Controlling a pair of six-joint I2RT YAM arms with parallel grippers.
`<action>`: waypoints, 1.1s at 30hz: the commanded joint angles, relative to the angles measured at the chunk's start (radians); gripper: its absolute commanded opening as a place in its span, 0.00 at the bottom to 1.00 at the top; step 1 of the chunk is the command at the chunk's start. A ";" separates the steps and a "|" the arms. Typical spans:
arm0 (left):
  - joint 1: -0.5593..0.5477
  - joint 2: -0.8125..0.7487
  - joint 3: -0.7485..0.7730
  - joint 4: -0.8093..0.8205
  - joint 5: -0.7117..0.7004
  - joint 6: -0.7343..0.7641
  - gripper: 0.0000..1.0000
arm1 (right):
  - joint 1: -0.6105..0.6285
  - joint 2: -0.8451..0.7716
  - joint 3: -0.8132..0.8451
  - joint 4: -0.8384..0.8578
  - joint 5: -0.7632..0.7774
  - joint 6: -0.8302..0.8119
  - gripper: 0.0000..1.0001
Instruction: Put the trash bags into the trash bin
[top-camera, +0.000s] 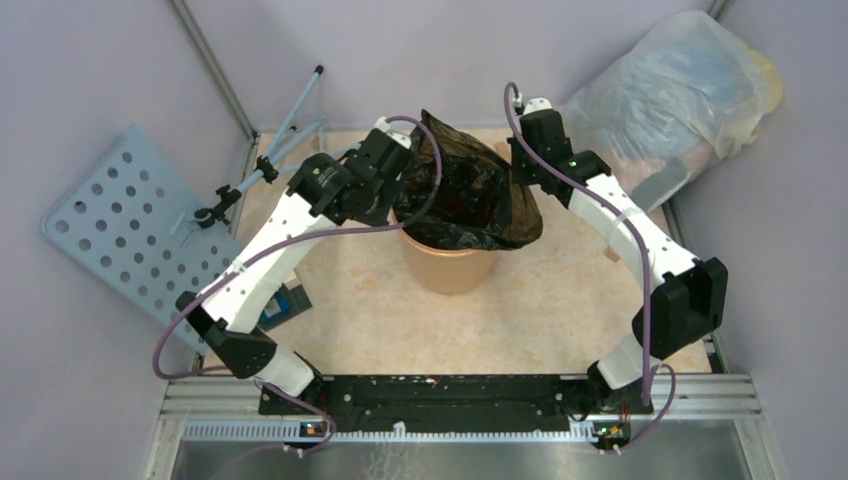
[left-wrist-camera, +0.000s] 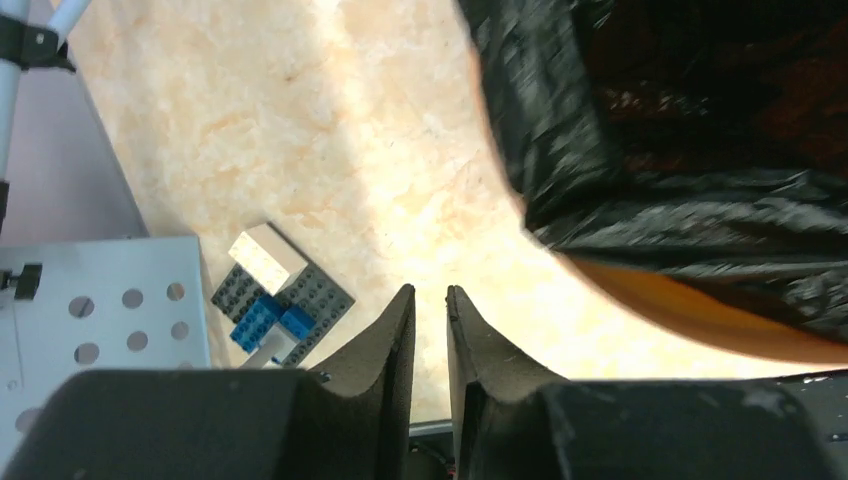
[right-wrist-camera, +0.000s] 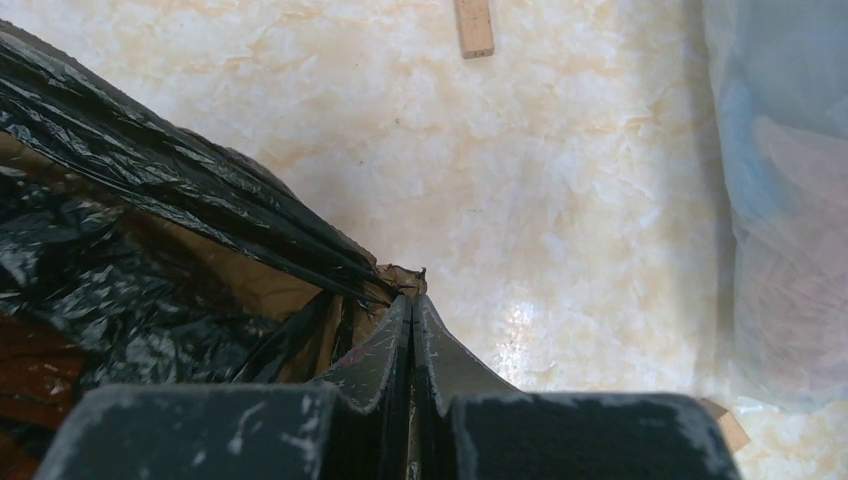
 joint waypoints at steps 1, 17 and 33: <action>0.037 -0.097 -0.100 0.064 -0.023 -0.002 0.23 | -0.014 0.037 -0.007 0.039 -0.013 0.020 0.02; 0.073 -0.271 -0.235 0.526 0.207 -0.081 0.99 | -0.014 -0.011 0.017 0.012 -0.040 0.019 0.12; 0.073 0.096 0.022 0.334 -0.016 -0.095 0.99 | -0.015 -0.014 0.007 0.022 -0.019 0.021 0.13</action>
